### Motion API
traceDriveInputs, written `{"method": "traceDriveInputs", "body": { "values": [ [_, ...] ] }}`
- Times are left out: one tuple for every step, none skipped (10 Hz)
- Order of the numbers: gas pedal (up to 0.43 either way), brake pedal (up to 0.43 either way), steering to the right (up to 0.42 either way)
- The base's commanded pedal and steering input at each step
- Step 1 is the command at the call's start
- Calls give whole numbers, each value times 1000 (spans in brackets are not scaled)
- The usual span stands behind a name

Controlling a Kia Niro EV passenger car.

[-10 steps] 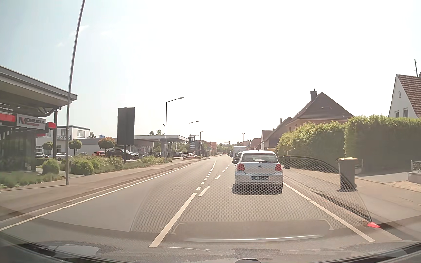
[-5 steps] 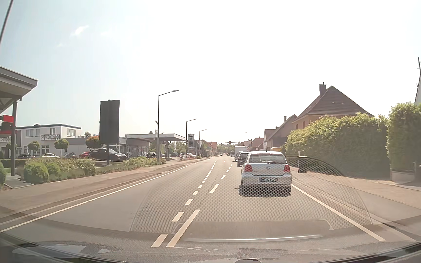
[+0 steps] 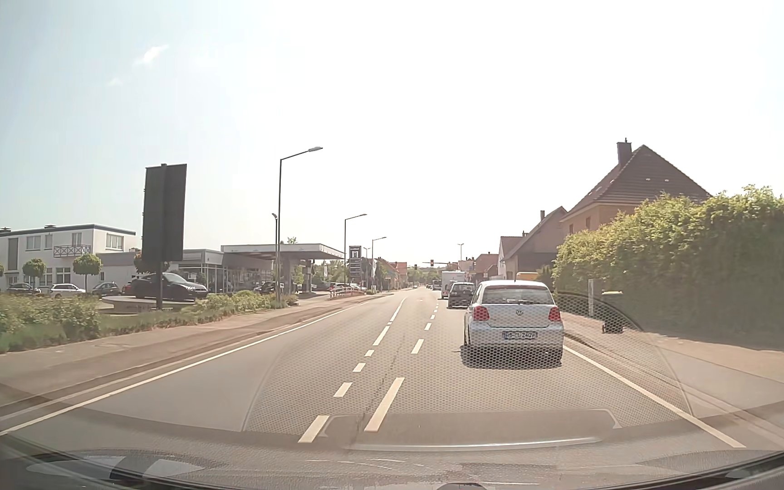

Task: Follow the waypoints while adhering to traffic rules and regulations

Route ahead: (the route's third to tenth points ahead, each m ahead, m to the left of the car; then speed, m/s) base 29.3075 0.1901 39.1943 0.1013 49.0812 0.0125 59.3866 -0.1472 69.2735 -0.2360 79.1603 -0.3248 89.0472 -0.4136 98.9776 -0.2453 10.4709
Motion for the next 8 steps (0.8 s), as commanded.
{"method": "traceDriveInputs", "body": {
  "values": [
    [130,0,-6],
    [130,0,-6],
    [130,0,-6],
    [138,0,-5],
    [138,0,-3],
    [138,0,-2],
    [150,0,-2],
    [157,0,-2]
  ]
}}
